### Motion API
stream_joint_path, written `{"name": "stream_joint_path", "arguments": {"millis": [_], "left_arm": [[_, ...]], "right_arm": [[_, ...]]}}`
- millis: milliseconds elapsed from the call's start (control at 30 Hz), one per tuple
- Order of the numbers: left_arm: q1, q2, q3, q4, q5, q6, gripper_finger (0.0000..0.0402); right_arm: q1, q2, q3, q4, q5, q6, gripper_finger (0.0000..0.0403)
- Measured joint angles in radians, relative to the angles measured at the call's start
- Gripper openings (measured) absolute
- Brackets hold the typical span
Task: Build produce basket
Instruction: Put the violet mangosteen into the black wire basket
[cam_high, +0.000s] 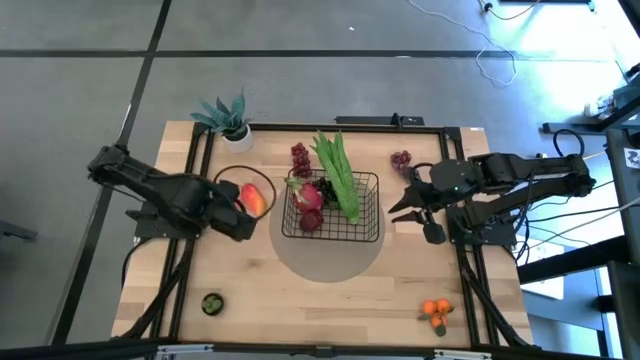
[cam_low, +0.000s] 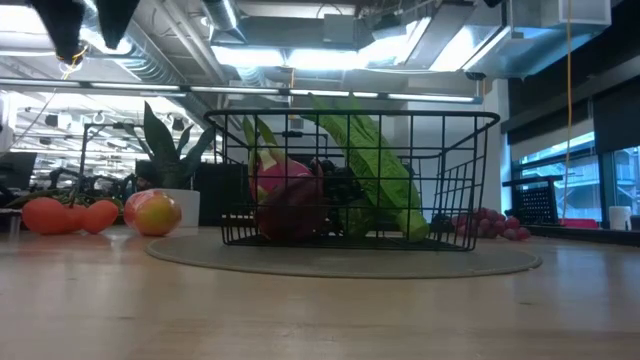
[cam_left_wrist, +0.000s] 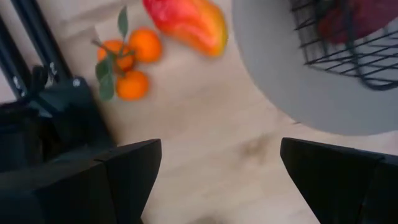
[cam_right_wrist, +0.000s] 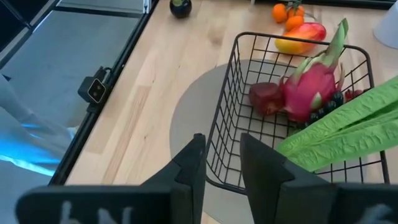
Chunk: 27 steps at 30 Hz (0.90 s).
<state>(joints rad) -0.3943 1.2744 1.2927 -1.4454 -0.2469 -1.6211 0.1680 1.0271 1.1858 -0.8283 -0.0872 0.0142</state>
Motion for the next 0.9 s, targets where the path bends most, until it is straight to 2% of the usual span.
{"name": "stream_joint_path", "arguments": {"millis": [133, 233, 333, 433, 600, 767, 900], "left_arm": [[0.006, -0.055, -0.071, 0.062, 0.033, -0.047, 0.0318], [0.0, -0.064, -0.095, 0.124, 0.042, -0.01, 0.0318], [-0.021, -0.064, -0.101, 0.169, 0.132, 0.074, 0.0318], [-0.055, -0.051, -0.101, 0.194, 0.221, 0.087, 0.0318], [-0.157, -0.029, -0.101, 0.229, 0.311, 0.127, 0.0318], [-0.281, 0.026, -0.101, 0.299, 0.344, 0.137, 0.0318], [-0.364, 0.088, -0.101, 0.343, 0.347, 0.133, 0.0318]], "right_arm": [[0.0, 0.0, 0.0, 0.0, 0.0, -0.001, 0.0084], [0.0, 0.0, 0.0, 0.0, 0.0, -0.001, 0.0084], [0.0, 0.0, 0.0, 0.0, -0.001, -0.026, 0.0084], [0.0, 0.0, 0.0, 0.0, -0.001, -0.049, 0.0084], [0.0, 0.0, 0.0, 0.0, -0.001, -0.05, 0.0084], [0.0, 0.0, 0.0, 0.0, -0.004, -0.05, 0.0084], [0.0, 0.017, 0.0, 0.0, -0.064, -0.071, 0.0084]]}}
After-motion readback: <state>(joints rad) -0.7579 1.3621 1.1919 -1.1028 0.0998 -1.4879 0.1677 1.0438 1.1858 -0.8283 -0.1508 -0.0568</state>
